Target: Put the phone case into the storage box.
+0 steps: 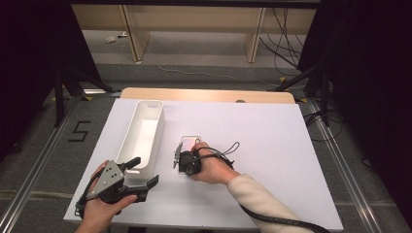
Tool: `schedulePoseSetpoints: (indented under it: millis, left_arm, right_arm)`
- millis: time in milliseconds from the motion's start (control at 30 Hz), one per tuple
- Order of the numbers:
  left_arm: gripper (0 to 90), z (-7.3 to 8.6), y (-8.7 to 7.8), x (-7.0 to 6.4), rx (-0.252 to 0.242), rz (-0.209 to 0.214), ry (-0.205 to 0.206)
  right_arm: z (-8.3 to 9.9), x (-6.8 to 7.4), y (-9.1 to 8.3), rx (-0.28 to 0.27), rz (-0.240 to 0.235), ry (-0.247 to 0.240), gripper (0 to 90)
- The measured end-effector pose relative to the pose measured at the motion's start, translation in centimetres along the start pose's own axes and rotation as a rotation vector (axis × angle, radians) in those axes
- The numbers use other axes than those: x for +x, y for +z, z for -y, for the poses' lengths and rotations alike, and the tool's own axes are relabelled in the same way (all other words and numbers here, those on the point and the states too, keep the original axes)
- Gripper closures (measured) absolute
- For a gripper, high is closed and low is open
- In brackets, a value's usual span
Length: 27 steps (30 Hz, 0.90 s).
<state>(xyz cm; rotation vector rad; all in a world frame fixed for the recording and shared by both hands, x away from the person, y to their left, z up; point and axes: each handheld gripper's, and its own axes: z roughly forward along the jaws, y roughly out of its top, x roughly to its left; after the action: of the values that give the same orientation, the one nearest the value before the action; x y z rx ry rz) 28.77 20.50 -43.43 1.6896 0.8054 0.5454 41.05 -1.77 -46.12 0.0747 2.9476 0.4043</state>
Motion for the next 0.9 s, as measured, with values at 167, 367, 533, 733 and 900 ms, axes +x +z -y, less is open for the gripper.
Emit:
schedulePoseSetpoints:
  millis: [167,367,533,733,900]
  left_arm:
    - [14.5,0.0,0.0,0.0,0.001,-0.001,0.002]
    - [14.5,0.0,0.0,0.0,0.001,-0.001,0.002]
    - [14.5,0.0,0.0,0.0,0.002,-0.003,-0.002]
    - [14.5,0.1,0.0,-0.1,0.004,-0.003,-0.01]
    - [14.5,0.1,0.0,0.0,0.005,-0.003,-0.002]
  right_arm:
    - [0.1,-0.1,0.0,0.004,0.008,-0.03,88.0]
    - [0.1,0.0,-0.1,0.007,0.011,-0.033,88.2]
    - [0.3,0.1,-0.1,-0.011,0.022,-0.043,88.3]
    - [0.7,0.5,-0.4,-0.069,0.031,-0.034,88.2]
    - [1.0,0.7,-1.1,-0.101,0.052,-0.033,88.4]
